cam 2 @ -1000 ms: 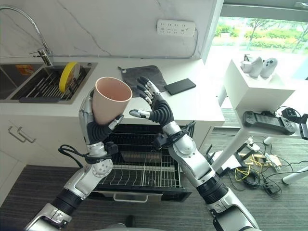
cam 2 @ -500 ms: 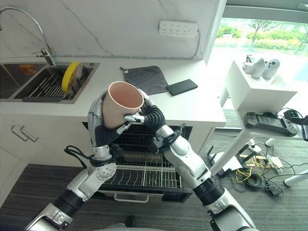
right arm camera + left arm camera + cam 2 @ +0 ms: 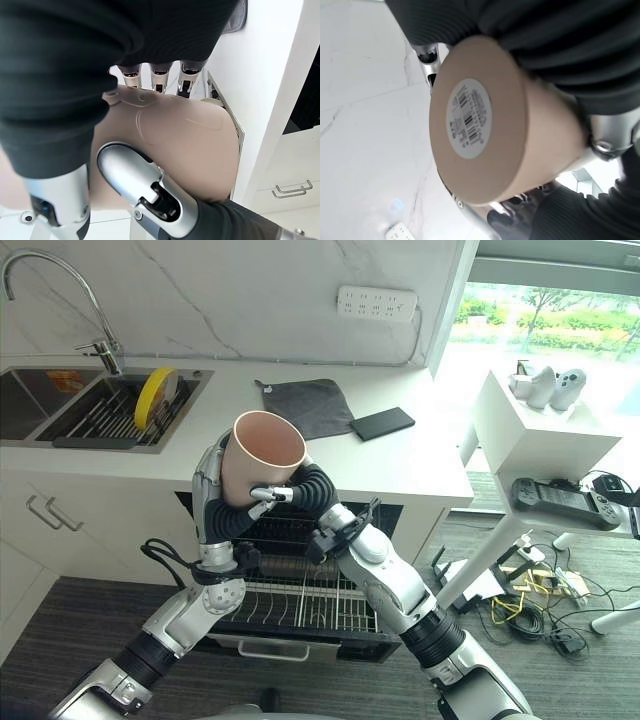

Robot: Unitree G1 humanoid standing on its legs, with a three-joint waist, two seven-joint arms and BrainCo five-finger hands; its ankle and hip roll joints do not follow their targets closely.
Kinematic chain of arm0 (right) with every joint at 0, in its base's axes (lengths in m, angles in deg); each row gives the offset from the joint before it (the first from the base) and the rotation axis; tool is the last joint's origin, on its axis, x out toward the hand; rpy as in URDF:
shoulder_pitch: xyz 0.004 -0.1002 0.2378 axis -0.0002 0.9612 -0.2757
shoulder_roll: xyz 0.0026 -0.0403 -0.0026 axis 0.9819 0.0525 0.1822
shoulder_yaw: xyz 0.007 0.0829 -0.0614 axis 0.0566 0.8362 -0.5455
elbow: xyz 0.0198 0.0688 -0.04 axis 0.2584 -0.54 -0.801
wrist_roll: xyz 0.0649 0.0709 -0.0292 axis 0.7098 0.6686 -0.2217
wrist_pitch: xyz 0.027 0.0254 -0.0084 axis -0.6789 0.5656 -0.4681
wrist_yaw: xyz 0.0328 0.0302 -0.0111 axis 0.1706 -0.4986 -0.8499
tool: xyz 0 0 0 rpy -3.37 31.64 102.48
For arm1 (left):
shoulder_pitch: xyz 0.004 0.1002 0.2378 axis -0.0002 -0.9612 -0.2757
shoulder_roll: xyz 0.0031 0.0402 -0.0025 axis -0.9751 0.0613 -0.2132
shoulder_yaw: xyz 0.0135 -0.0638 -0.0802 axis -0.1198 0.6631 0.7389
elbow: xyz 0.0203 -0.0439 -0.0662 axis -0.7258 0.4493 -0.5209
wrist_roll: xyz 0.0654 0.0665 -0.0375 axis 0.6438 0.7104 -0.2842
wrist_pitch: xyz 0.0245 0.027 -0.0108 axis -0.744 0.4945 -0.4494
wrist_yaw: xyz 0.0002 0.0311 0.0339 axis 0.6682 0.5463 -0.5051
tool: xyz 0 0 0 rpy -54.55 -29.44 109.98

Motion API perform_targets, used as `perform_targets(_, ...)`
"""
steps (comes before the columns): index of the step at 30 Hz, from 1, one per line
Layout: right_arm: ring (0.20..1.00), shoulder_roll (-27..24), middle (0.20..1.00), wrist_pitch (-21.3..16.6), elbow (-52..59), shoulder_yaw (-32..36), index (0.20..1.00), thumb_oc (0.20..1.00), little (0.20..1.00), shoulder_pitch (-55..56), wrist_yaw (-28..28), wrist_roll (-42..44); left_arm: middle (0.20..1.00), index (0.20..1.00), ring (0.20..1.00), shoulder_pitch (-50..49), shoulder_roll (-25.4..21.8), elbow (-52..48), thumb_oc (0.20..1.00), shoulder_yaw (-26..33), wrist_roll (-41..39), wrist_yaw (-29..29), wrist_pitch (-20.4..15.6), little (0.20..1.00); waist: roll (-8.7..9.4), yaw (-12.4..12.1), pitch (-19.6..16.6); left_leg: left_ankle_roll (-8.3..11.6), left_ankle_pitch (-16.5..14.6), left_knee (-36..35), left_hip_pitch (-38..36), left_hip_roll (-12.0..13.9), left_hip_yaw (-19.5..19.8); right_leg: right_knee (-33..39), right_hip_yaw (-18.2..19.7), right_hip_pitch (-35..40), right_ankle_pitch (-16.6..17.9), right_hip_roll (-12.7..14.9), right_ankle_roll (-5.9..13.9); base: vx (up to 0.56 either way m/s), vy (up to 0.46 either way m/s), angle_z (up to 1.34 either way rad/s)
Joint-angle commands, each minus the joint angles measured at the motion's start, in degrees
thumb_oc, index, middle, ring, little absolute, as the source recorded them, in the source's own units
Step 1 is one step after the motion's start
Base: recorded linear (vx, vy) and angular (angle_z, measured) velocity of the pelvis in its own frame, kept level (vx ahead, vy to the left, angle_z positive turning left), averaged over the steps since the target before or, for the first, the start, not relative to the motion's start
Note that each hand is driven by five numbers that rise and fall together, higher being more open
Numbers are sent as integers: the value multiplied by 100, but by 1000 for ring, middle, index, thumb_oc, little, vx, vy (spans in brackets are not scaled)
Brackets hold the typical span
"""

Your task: Place the dishes in the dishwasher.

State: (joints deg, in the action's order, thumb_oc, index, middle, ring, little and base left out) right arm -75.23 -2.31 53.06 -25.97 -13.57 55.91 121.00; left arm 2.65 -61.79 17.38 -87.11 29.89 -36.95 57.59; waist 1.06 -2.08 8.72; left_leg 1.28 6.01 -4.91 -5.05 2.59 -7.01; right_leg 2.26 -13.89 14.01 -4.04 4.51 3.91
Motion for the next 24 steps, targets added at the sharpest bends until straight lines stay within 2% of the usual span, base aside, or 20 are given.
perform_targets(1, 1000, 162, 1000, -435, 106, 27, 1000, 1000, 1000, -774, 58, -196, 200, 200, 200, 530, 9, -16, 200, -279, -106, 53, -174, 200, 42, -184, -9, 225, -856, 263, -507, 359, -171, -277, -43, -347, 61, 383, 233, 0, 0, 0)
perform_targets(5, 1000, 114, 1000, -761, 116, 45, 1000, 1000, 1000, -917, 489, -1012, 200, 200, 200, 570, 14, -35, 200, -372, -130, 97, -66, 200, 41, -194, 3, 206, -880, 284, -508, 339, -152, -295, -16, -351, 54, 375, 229, 9, 1, 0)
perform_targets(10, 1000, 62, 1000, -723, 173, 129, 1000, 1000, 1000, -1072, 832, -1020, 200, 200, 200, 598, 7, -59, 200, -457, -144, 176, 25, 200, 38, -215, 36, 194, -922, 335, -491, 320, -125, -323, -5, -355, 34, 374, 223, 0, 0, 0)
perform_targets(24, 1000, 186, 1000, -569, 104, 48, 1000, 1000, 1000, -1268, 1072, -888, 200, 200, 200, 634, -16, 13, 200, -657, -96, 240, 147, 200, 4, -241, 65, 167, -991, 457, -468, 280, -93, -392, 19, -353, -23, 366, 178, 9, 3, 0)
